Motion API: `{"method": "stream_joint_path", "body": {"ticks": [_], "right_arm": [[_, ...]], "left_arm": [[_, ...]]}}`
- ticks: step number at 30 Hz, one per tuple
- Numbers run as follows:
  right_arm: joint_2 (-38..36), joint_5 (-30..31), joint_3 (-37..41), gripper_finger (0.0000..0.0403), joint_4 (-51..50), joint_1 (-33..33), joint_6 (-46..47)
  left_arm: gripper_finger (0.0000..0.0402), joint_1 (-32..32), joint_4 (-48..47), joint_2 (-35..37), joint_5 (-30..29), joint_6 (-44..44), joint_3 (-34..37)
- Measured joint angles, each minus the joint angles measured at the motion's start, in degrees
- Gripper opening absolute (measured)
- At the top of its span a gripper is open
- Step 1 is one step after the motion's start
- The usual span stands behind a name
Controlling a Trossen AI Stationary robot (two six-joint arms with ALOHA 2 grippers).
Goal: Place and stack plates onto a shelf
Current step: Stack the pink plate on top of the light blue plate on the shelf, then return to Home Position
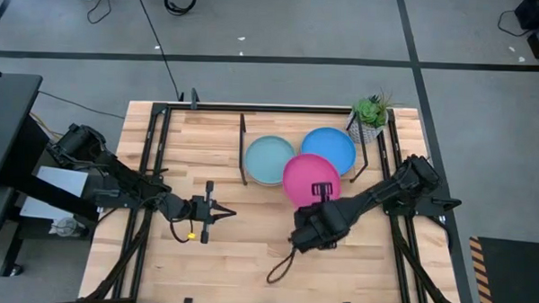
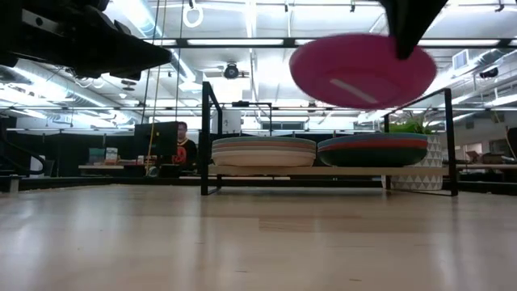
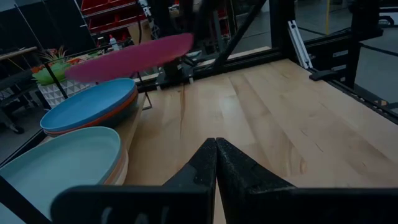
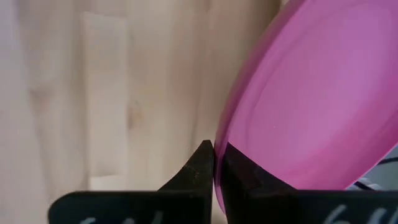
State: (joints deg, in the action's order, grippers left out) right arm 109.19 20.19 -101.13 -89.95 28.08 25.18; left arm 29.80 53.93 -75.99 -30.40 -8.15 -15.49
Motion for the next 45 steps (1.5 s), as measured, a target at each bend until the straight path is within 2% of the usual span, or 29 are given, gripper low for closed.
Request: {"method": "stream_joint_path", "body": {"ticks": [7,12,20,26,31,37,41,45], "right_arm": [[-0.91,0.89,4.92,0.0019,0.16,-6.87,-7.42],[-6.14,1.09,11.03,0.002,1.19,-12.56,-9.03],[-18.68,-1.43,25.87,0.002,14.43,-21.07,-12.17],[-20.38,-3.82,33.33,0.0031,19.45,-24.54,-12.77],[-20.34,-4.57,33.97,0.0079,21.17,-25.24,-12.95],[-20.36,-4.79,30.43,0.0137,19.65,-25.27,-13.15],[-20.47,-3.24,26.85,0.0151,17.45,-24.24,-9.01],[-23.94,-2.25,28.42,0.0149,21.3,-19.9,-7.24]], "left_arm": [[0.0016,0.0,-0.35,0.0,0.03,1.1,0.0],[0.0016,0.06,-1.06,0.0,0.05,1.58,0.0],[0.0016,0.07,-0.98,0.0,0.05,3.0,0.0],[0.0016,0.07,-1.02,0.0,0.05,3.05,0.0],[0.0016,0.07,-1.03,0.0,0.05,3.0,0.0],[0.0016,0.07,-1.05,0.0,0.03,3.08,0.0],[0.0016,0.1,-1.46,0.0,1.14,4.53,0.0],[0.0016,2.73,-1.6,1.86,3.89,4.55,0.02]]}}
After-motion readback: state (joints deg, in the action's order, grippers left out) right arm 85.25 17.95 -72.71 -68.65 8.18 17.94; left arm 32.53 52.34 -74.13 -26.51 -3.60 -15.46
